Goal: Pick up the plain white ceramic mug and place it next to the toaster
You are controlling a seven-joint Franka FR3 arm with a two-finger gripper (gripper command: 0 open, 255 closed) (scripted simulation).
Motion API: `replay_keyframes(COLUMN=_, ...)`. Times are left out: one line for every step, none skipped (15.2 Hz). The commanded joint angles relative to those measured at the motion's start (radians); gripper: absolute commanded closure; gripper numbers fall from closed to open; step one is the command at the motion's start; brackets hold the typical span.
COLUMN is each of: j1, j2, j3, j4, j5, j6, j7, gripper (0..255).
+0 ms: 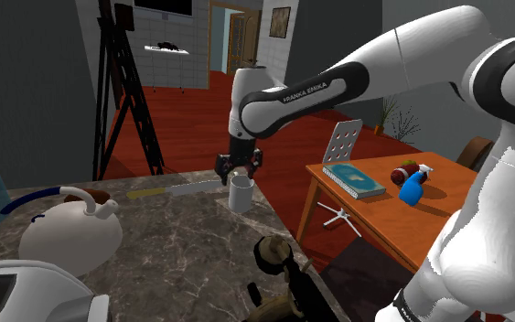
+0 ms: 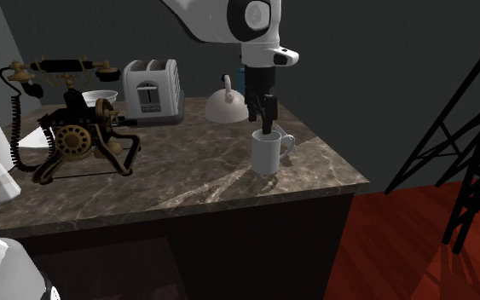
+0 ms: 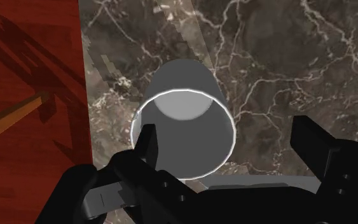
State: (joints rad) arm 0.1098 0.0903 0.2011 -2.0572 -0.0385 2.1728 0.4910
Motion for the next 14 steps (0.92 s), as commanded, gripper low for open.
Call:
replay_keyframes(j1=0.007, j2=0.048, j3=0.003, j4=0.03, j5=-0.018, j6=0.024, j7=0.021, gripper=0)
replay_keyframes(j1=0.008, j2=0.055, j3=0.002, j4=0.024, j5=-0.02, j6=0.036, j7=0.023, gripper=0)
replay_keyframes(j1=0.008, j2=0.062, j3=0.001, j4=0.019, j5=-0.023, j6=0.048, j7=0.024, gripper=0)
replay_keyframes(j1=0.008, j2=0.069, j3=0.001, j4=0.014, j5=-0.025, j6=0.061, j7=0.026, gripper=0)
replay_keyframes(j1=0.009, j2=0.076, j3=0.0, j4=0.009, j5=-0.027, j6=0.073, j7=0.027, gripper=0)
replay_keyframes(j1=0.009, j2=0.084, j3=0.0, j4=0.004, j5=-0.03, j6=0.084, j7=0.029, gripper=0)
replay_keyframes(j1=0.009, j2=0.091, j3=-0.001, j4=0.0, j5=-0.032, j6=0.096, j7=0.03, gripper=0)
replay_keyframes(j1=0.01, j2=0.096, j3=-0.001, j4=-0.003, j5=-0.033, j6=0.103, j7=0.031, gripper=0)
replay_keyframes(j1=0.01, j2=0.096, j3=-0.001, j4=-0.003, j5=-0.033, j6=0.103, j7=0.031, gripper=0)
replay_keyframes(j1=0.01, j2=0.096, j3=-0.001, j4=-0.003, j5=-0.033, j6=0.103, j7=0.031, gripper=0)
replay_keyframes(j1=0.01, j2=0.096, j3=-0.001, j4=-0.003, j5=-0.033, j6=0.103, j7=0.031, gripper=0)
replay_keyframes(j1=0.01, j2=0.096, j3=-0.001, j4=-0.003, j5=-0.033, j6=0.103, j7=0.031, gripper=0)
replay_keyframes(j1=0.01, j2=0.096, j3=-0.001, j4=-0.003, j5=-0.033, j6=0.103, j7=0.031, gripper=0)
replay_keyframes(j1=0.01, j2=0.096, j3=-0.001, j4=-0.003, j5=-0.033, j6=0.103, j7=0.031, gripper=0)
